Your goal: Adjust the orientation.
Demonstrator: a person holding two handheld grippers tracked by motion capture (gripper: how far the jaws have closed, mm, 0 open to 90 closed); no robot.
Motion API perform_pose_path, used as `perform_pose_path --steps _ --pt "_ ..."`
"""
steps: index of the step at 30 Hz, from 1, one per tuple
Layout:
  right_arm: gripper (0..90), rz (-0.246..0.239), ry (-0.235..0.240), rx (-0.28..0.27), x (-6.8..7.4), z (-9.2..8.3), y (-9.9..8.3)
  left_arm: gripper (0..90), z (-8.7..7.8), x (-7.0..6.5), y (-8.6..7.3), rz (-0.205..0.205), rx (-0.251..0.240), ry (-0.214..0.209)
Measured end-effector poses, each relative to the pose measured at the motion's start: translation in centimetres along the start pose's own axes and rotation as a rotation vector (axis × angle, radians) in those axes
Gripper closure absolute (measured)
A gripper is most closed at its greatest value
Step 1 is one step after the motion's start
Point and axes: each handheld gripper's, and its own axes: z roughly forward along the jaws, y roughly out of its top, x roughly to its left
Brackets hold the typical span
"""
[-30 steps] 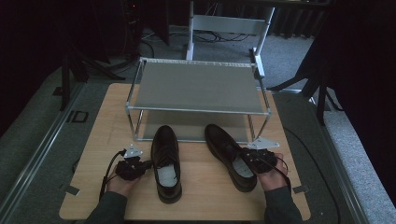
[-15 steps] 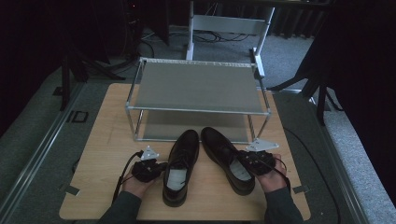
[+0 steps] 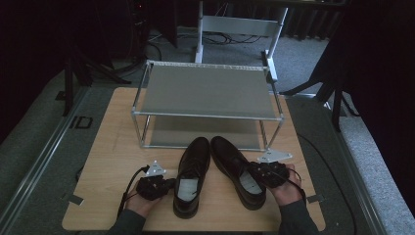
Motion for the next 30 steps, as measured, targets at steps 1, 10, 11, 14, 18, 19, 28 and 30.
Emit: perform_pose_path --steps 1,10,11,14,18,19,28,30 --pt "80.9 -0.002 0.002 0.001 0.0 0.0 0.0 86.9 0.0 0.0 0.0 -0.004 -0.001 -0.003" --pt "80.7 -0.005 0.009 0.0 -0.1 0.3 0.4 88.8 1.9 -2.6 0.9 0.049 0.011 -0.079" --pt "80.7 -0.005 0.009 -0.001 -0.1 0.3 0.5 88.5 2.1 -2.9 1.1 0.059 0.014 -0.085" --pt "80.7 0.001 0.005 -0.002 -0.2 0.4 0.6 88.1 2.4 -3.3 1.4 0.072 0.02 -0.097" --pt "80.7 0.008 0.014 -0.008 0.0 0.4 0.8 88.2 2.5 -3.3 1.4 0.07 0.02 -0.101" --pt "80.7 0.007 0.018 -0.01 0.0 0.5 0.8 88.2 2.5 -3.4 1.5 0.069 0.023 -0.103" --pt "80.5 0.002 0.03 -0.014 0.4 0.8 1.1 87.5 3.7 -4.9 2.2 0.129 0.039 -0.147" --pt "80.5 0.003 0.028 -0.016 0.5 0.8 1.1 87.5 3.8 -4.9 2.3 0.128 0.042 -0.154"
